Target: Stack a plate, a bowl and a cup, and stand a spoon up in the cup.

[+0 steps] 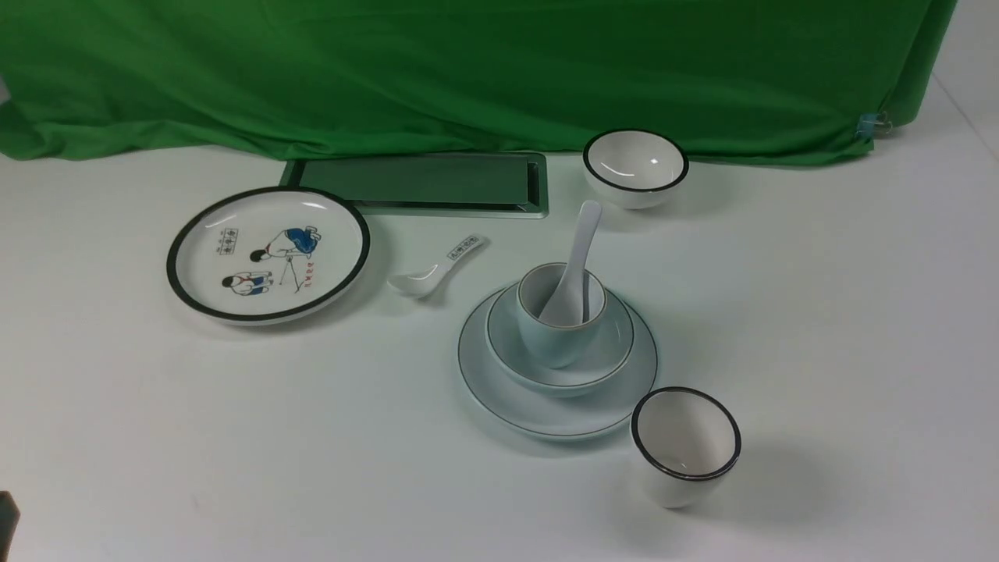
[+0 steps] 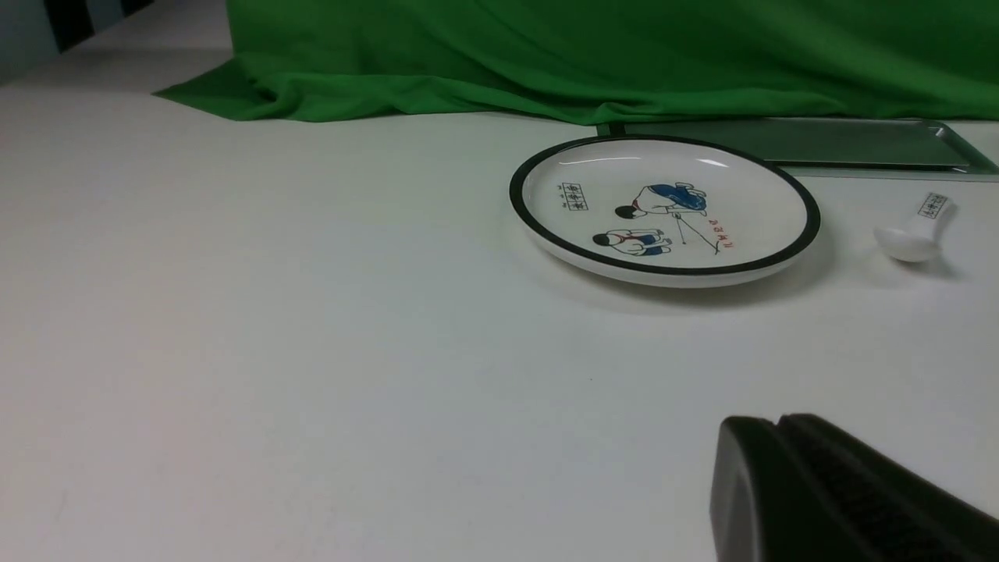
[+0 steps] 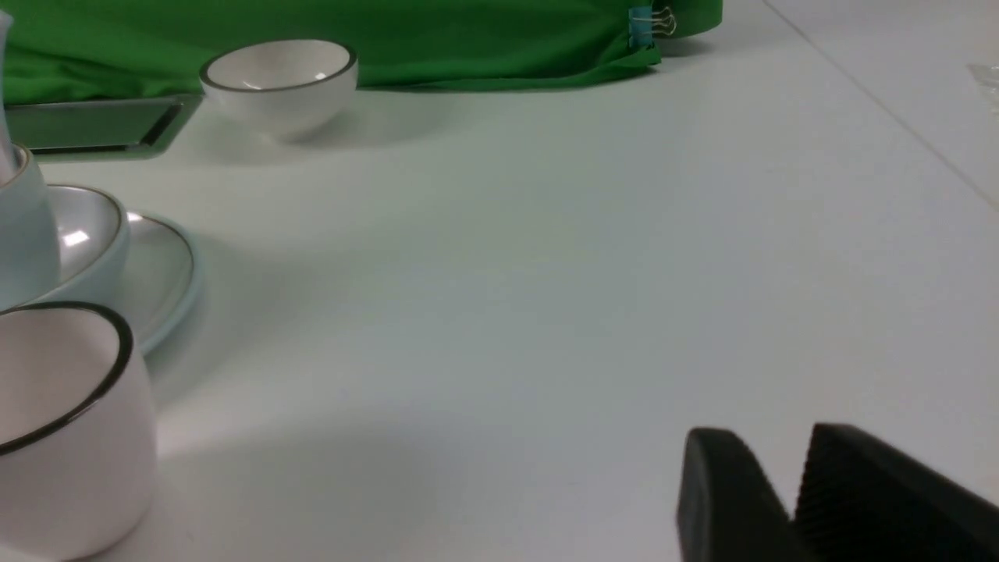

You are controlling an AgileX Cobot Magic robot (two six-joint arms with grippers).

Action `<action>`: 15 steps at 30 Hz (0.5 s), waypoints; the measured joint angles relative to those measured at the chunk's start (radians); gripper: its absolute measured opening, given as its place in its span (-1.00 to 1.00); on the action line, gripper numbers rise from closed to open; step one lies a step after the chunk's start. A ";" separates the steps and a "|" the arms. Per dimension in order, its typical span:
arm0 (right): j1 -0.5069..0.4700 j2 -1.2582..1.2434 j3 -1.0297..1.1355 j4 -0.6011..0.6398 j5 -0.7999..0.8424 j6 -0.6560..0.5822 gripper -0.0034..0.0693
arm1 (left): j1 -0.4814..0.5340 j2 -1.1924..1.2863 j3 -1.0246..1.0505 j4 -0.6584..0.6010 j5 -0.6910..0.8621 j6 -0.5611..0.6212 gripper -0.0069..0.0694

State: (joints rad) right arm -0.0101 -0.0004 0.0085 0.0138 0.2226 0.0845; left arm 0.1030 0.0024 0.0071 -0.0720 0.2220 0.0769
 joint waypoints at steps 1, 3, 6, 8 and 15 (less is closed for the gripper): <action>0.000 0.000 0.000 0.000 0.000 0.000 -0.37 | 0.000 0.000 0.000 0.000 0.000 0.000 -0.89; 0.000 0.000 0.000 0.000 0.000 0.000 -0.36 | 0.000 0.000 0.000 0.000 0.000 0.000 -0.89; 0.000 0.000 0.000 0.000 0.000 0.000 -0.36 | 0.000 0.000 0.000 0.000 0.000 0.000 -0.89; 0.000 0.000 0.000 0.000 0.000 0.000 -0.34 | 0.000 0.000 0.000 0.000 0.000 0.000 -0.89; 0.000 0.000 0.000 0.000 0.000 0.000 -0.28 | 0.000 0.000 0.000 0.000 0.000 0.002 -0.89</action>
State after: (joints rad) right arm -0.0101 -0.0004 0.0085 0.0138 0.2226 0.0845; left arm 0.1030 0.0024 0.0071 -0.0720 0.2220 0.0787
